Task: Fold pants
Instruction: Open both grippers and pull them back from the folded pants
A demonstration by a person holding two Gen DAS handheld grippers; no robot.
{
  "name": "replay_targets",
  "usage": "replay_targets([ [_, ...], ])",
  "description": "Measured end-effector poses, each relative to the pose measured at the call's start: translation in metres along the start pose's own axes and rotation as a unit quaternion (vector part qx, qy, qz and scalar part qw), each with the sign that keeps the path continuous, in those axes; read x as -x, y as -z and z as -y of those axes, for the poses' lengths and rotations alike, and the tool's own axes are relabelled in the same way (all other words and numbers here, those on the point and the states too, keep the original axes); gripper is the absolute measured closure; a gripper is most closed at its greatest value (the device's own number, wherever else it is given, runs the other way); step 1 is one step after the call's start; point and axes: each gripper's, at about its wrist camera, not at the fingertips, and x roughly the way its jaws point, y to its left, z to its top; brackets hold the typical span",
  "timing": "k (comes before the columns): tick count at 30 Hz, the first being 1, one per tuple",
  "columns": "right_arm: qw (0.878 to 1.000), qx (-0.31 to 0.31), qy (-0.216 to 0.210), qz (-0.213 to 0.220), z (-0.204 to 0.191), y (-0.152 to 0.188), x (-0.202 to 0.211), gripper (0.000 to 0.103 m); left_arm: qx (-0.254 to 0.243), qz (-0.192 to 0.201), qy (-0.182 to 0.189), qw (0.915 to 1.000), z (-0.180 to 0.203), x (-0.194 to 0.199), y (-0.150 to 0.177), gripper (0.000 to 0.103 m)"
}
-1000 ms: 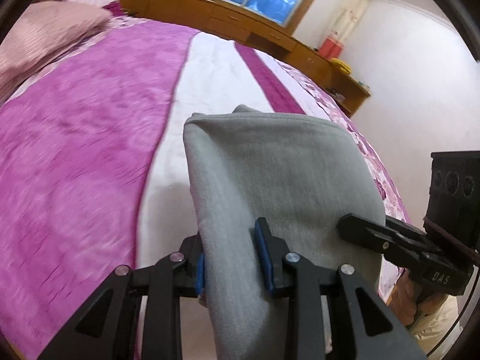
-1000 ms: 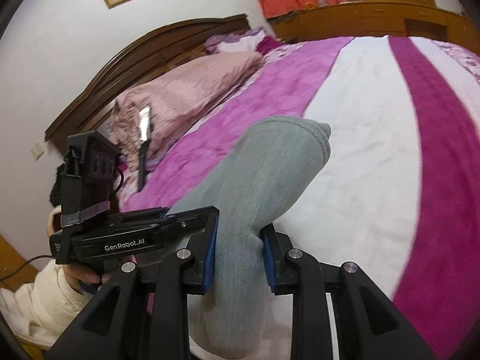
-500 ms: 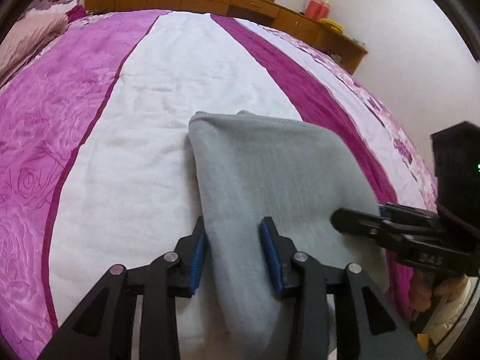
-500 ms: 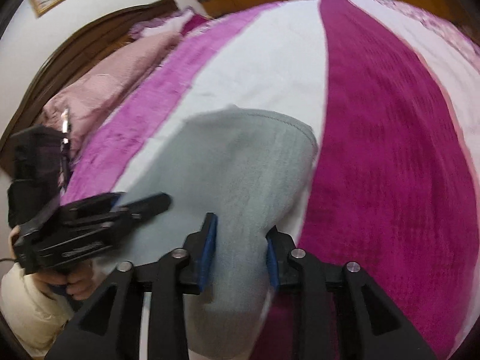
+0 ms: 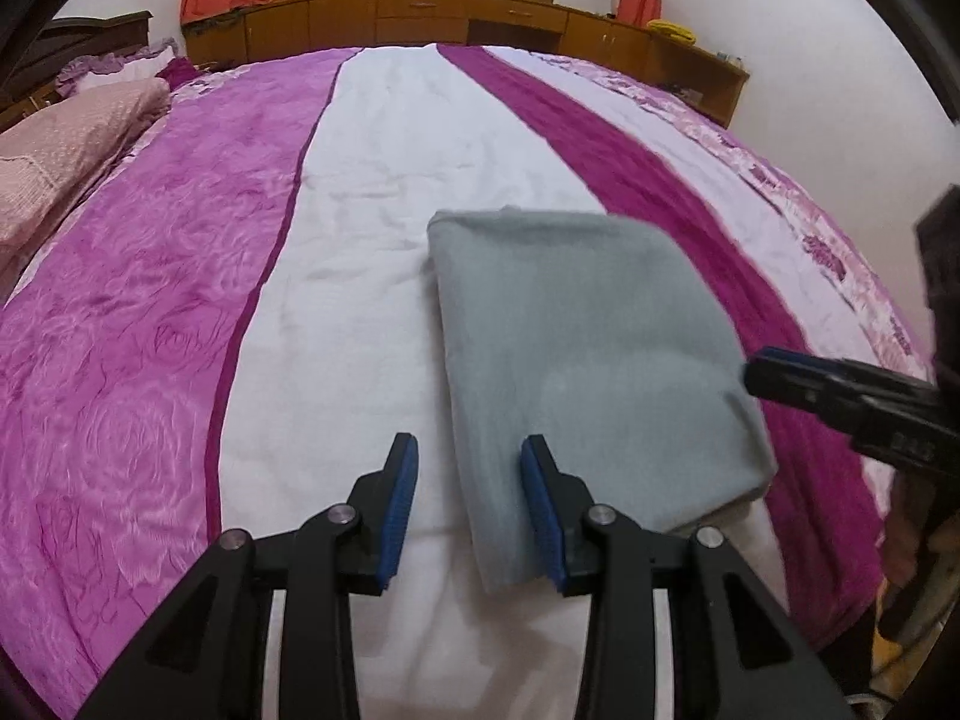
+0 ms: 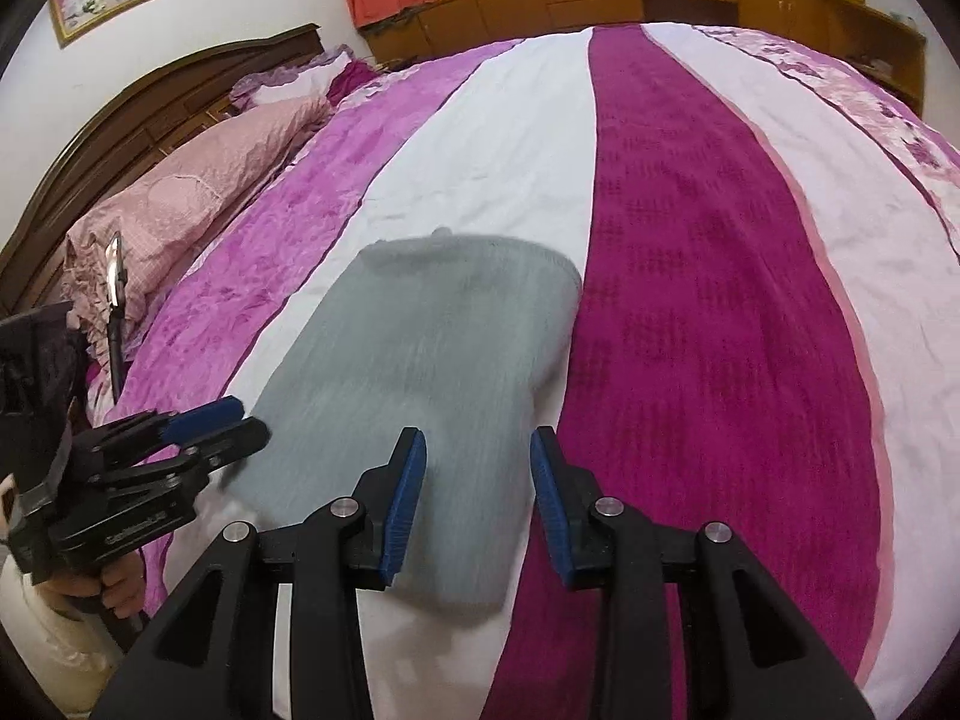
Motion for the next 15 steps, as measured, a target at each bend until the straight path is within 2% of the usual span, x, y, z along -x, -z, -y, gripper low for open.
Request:
replay_targets([
  [4, 1.000, 0.003, 0.015, -0.019, -0.004, 0.020, -0.011, 0.075, 0.011, -0.014, -0.019, 0.9997, -0.003, -0.018, 0.006, 0.064],
  [6, 0.999, -0.001, 0.021, -0.028, -0.002, 0.024, -0.020, 0.075, 0.008, -0.011, -0.024, 0.9996, -0.005, -0.021, 0.008, 0.061],
  [11, 0.999, -0.016, 0.025, -0.034, 0.000, 0.023, -0.015, 0.073, 0.031, -0.013, -0.017, 0.9993, -0.010, -0.009, 0.010, 0.059],
  [15, 0.999, -0.010, 0.044, -0.030, -0.006, 0.028, 0.000, 0.072, 0.019, -0.009, -0.030, 0.9993, -0.002, 0.007, 0.017, 0.059],
])
